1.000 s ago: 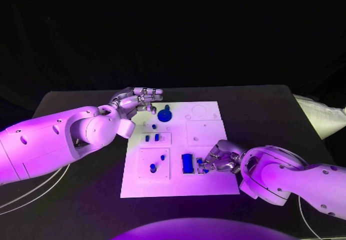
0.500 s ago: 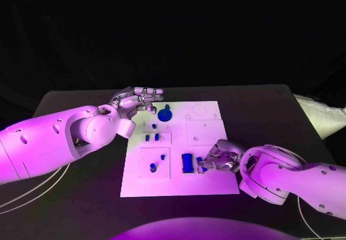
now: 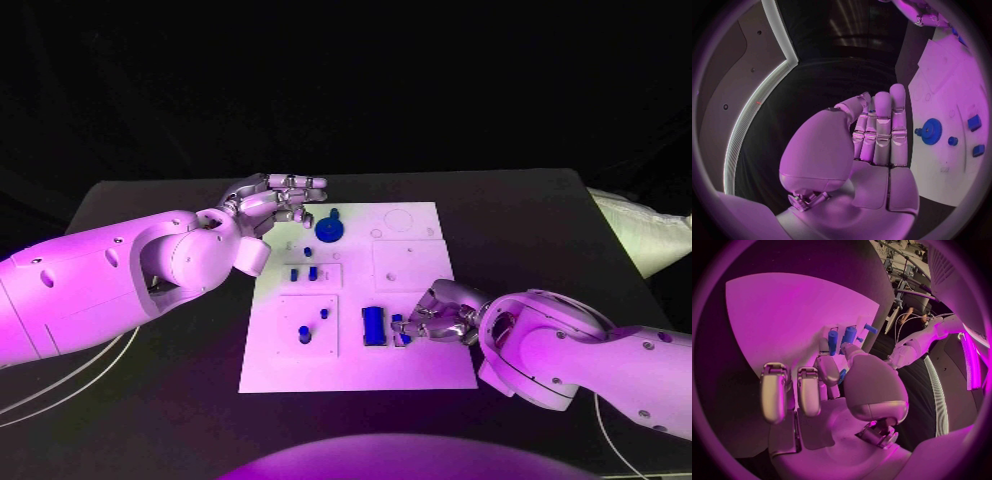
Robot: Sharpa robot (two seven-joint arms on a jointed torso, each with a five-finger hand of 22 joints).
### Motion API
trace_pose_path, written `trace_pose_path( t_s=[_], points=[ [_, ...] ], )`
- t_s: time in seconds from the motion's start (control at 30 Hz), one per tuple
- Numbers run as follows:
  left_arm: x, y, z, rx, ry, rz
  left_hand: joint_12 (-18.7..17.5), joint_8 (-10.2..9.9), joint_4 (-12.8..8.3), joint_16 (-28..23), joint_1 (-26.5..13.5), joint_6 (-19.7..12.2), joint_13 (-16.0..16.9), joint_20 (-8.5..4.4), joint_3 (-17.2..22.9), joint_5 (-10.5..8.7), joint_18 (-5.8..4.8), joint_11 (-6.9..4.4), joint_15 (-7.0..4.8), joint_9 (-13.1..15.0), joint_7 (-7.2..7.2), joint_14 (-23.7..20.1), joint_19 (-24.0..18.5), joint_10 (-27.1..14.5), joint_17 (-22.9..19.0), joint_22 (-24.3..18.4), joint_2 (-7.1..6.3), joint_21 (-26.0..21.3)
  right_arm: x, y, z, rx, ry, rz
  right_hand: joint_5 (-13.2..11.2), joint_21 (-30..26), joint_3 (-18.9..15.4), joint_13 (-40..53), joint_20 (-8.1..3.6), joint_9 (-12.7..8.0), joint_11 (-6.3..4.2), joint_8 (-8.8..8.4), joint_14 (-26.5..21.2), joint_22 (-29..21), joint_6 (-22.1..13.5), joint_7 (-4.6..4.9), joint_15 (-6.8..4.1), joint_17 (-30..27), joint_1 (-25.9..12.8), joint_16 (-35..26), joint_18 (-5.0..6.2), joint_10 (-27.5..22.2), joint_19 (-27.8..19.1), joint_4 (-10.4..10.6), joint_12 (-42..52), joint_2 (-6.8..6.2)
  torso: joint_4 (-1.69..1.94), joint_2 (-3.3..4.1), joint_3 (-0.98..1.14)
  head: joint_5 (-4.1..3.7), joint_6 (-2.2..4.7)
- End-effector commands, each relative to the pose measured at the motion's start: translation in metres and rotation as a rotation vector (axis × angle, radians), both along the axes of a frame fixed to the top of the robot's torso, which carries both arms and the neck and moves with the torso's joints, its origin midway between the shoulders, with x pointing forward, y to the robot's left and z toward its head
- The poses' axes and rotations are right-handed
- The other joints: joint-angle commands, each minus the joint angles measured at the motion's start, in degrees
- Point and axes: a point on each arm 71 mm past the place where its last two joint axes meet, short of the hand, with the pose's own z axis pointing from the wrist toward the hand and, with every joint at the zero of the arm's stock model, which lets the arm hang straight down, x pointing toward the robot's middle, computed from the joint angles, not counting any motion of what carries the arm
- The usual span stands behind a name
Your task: Assemble the parts on the task board
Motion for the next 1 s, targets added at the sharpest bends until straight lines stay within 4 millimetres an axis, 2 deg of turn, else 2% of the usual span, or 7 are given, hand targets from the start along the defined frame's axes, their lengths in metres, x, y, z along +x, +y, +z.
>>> trace_pose_path(
  t_s=[0.03,0.47,0.57,0.7,0.77,0.9,1.0],
  points=[
    [-0.001,-0.002,0.001,-0.008,-0.005,-0.024,0.38,0.25,-0.24,0.2,-0.48,-0.35,0.09,0.05,0.06,0.14,0.64,-0.03,0.04,-0.08,0.04,-0.43,-0.48,-0.37,-0.07,0.01,0.29,-0.26,-0.003,0.004,0.002,0.002,-0.016,0.046,-0.24,0.34,-0.98,0.16,-0.43,0.13,-0.04,0.28,5.01,3.59,0.24,-0.14,-0.45,10.14,-0.92,0.24,-0.96,0.4,1.7,0.3,0.32,0.05,0.01,-0.01,0.03,0.02,-0.01],
    [-0.001,-0.003,0.001,-0.01,-0.006,-0.032,0.4,0.26,-0.26,0.18,-0.48,-0.37,0.08,0.05,0.08,0.15,0.64,-0.03,0.05,-0.08,0.04,-0.47,-0.5,-0.44,-0.09,0.01,0.29,-0.28,-0.007,-0.002,0.005,-0.01,-0.018,0.057,-0.84,0.41,-2.04,0.47,-0.47,0.27,-0.11,0.41,5.04,3.73,0.25,-0.22,-0.49,10.3,-0.61,0.33,-0.98,0.52,1.74,0.32,0.54,-0.03,-0.03,-0.04,0.02,0.03,0.05],
    [-0.001,-0.003,0.001,-0.01,-0.006,-0.032,0.4,0.26,-0.26,0.18,-0.48,-0.37,0.08,0.05,0.08,0.15,0.64,-0.03,0.05,-0.08,0.04,-0.47,-0.5,-0.44,-0.09,0.01,0.29,-0.28,-0.007,-0.004,0.005,-0.019,-0.012,0.065,-3.23,0.4,-2.5,0.56,-0.52,0.4,-0.13,0.49,5.02,3.72,0.15,-0.23,-0.55,10.26,1.38,0.3,-0.97,0.49,1.72,-0.98,0.43,0.0,0.04,-0.03,0.03,0.01,0.05],
    [-0.001,-0.003,0.001,-0.009,-0.006,-0.032,0.4,0.26,-0.26,0.18,-0.48,-0.37,0.08,0.05,0.08,0.15,0.64,-0.03,0.05,-0.08,0.04,-0.47,-0.5,-0.44,-0.09,0.01,0.29,-0.28,-0.006,-0.004,0.003,-0.029,-0.01,0.079,-10.16,0.27,-2.68,0.61,-0.52,0.56,-0.07,0.55,4.98,3.57,-0.12,-0.15,-0.53,10.1,5.68,0.18,-0.93,0.31,1.61,-3.99,0.03,0.2,-0.01,-0.03,0.04,-0.02,0.13],
    [-0.001,-0.003,0.001,-0.009,-0.006,-0.033,0.4,0.26,-0.26,0.18,-0.48,-0.37,0.08,0.05,0.08,0.15,0.64,-0.03,0.05,-0.08,0.04,-0.47,-0.5,-0.44,-0.09,0.01,0.29,-0.28,-0.005,-0.004,0.003,-0.034,-0.016,0.082,-12.12,0.21,-2.6,0.63,-0.49,0.6,-0.09,0.55,4.97,3.5,-0.26,-0.15,-0.51,10.06,7.41,0.15,-0.92,0.24,1.56,-5.23,-0.12,0.33,0.0,-0.01,0.02,-0.07,0.19],
    [-0.001,-0.004,0.001,-0.009,-0.006,-0.032,0.41,0.26,-0.27,0.18,-0.47,-0.37,0.08,0.05,0.09,0.15,0.64,-0.03,0.05,-0.08,0.04,-0.49,-0.51,-0.45,-0.1,0.01,0.3,-0.29,-0.002,-0.007,0.005,-0.026,-0.042,0.063,-11.66,-0.14,-2.75,0.22,-0.42,0.56,0.03,0.39,4.9,2.95,-0.65,0.0,-0.42,9.73,8.26,-0.07,-0.8,-0.15,1.31,-5.88,-1.02,0.57,-0.05,-0.09,-0.01,-0.1,0.32],
    [-0.001,-0.003,0.001,-0.008,-0.007,-0.029,0.45,0.27,-0.31,0.16,-0.44,-0.39,0.08,0.06,0.13,0.17,0.64,-0.02,0.06,-0.08,0.04,-0.56,-0.54,-0.52,-0.13,0.0,0.33,-0.31,0.002,-0.011,0.011,0.002,-0.066,0.047,-10.69,-0.47,-3.02,-0.36,-0.34,0.48,0.19,0.17,4.82,2.45,-1.11,0.21,-0.29,9.35,8.34,-0.32,-0.69,-0.61,1.09,-5.97,-2.12,0.71,-0.04,-0.11,0.08,-0.04,0.51]
  ],
)
